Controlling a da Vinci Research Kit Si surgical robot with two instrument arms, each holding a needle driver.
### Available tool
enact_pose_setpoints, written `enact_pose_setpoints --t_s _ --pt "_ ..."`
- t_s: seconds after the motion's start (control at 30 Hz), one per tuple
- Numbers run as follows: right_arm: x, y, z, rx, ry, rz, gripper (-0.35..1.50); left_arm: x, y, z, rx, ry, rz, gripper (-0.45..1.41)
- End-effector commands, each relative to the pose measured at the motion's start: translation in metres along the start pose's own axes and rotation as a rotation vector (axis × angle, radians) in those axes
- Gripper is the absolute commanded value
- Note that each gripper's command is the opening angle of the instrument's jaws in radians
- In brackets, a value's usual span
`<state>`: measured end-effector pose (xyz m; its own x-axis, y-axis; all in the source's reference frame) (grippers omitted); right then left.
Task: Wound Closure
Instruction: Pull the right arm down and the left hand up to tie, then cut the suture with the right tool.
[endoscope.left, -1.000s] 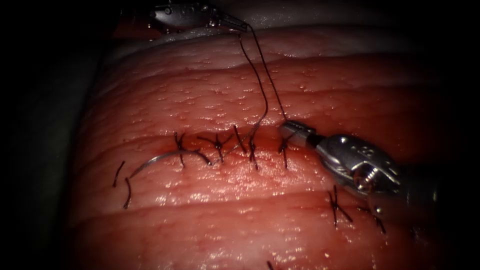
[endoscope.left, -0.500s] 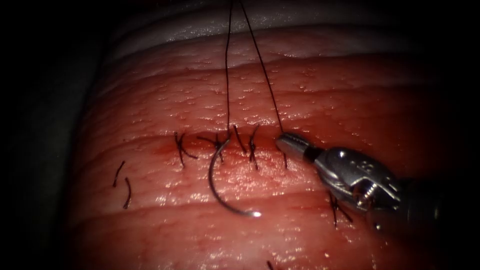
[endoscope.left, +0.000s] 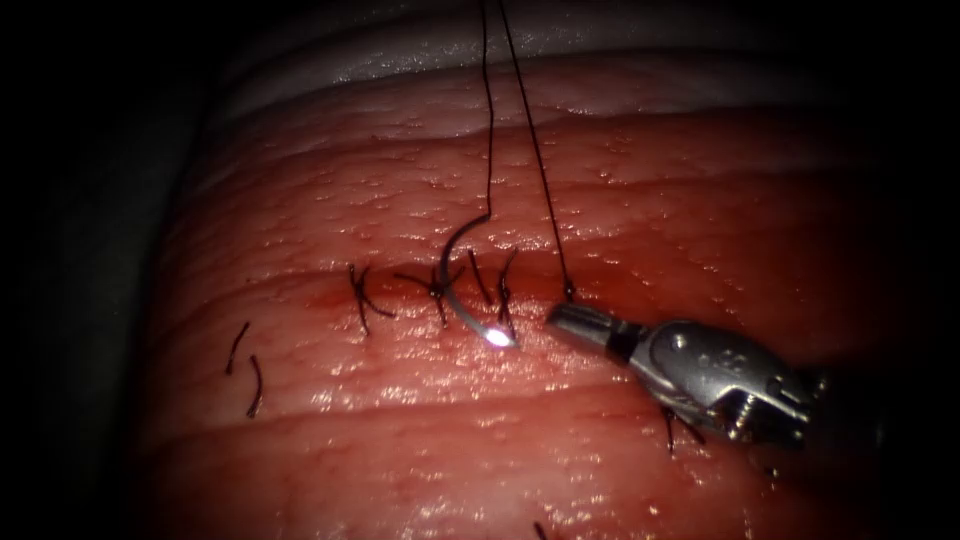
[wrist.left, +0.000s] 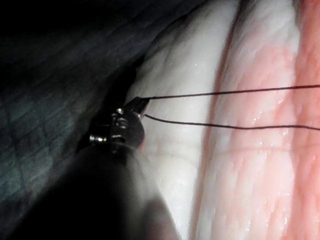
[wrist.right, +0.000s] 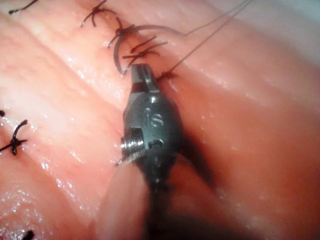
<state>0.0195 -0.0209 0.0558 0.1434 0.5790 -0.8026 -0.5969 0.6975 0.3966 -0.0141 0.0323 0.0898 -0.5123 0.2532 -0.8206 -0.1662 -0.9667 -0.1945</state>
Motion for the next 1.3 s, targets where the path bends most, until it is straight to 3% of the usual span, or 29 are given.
enact_pose_setpoints --t_s 0.03,0.17,0.37,0.6,0.73,0.77,0.8,0.87,0.9,0.97,1.2,1.3 --pt "-0.0011 -0.0005 0.0003 0.048 0.014 -0.053 -0.35 -0.0001 -0.0008 0.0008 0.004 0.001 0.002 -0.45" --pt "-0.0012 -0.0013 -0.0002 0.134 0.029 -0.129 -0.35 -0.0006 -0.0018 0.0015 0.017 -0.006 0.003 -0.45" --pt "-0.0008 -0.0019 -0.0004 0.164 0.035 -0.17 -0.35 -0.0011 -0.0027 0.0019 0.027 -0.014 0.001 -0.45" --pt "-0.0009 -0.0021 -0.0003 0.168 0.026 -0.179 -0.35 -0.0013 -0.0024 0.0017 0.023 -0.01 -0.012 -0.45" --pt "-0.0008 -0.0019 -0.0002 0.094 0.041 -0.132 -0.35 -0.0013 -0.0011 0.0009 0.004 -0.005 -0.037 -0.45" --pt "-0.0008 -0.0018 -0.0002 0.088 0.061 -0.1 -0.28 -0.0012 -0.0005 0.0006 -0.009 -0.008 -0.035 -0.45" --pt "-0.0007 -0.0016 -0.0003 0.08 0.091 -0.054 0.09 -0.001 0.0003 0.0001 -0.023 -0.013 -0.034 -0.45" --pt "-0.0005 -0.0013 -0.0005 0.062 0.117 -0.012 0.66 -0.0007 0.0016 -0.0009 -0.048 -0.013 -0.039 -0.45" --pt "-0.0003 -0.0011 -0.0007 0.041 0.126 0.011 0.86 -0.0004 0.0024 -0.0015 -0.062 -0.009 -0.039 -0.45" --pt "0.0 -0.0007 -0.0011 0.013 0.131 0.03 0.96 0.0002 0.004 -0.0031 -0.09 -0.006 -0.041 -0.45" --pt "0.0019 0.0009 -0.0032 -0.033 0.111 0.099 0.84 0.0043 0.0091 -0.0103 -0.147 0.008 -0.051 -0.45" --pt "0.0026 0.0015 -0.0038 -0.063 0.12 0.137 0.66 0.0066 0.0116 -0.0135 -0.141 0.031 -0.021 -0.45"
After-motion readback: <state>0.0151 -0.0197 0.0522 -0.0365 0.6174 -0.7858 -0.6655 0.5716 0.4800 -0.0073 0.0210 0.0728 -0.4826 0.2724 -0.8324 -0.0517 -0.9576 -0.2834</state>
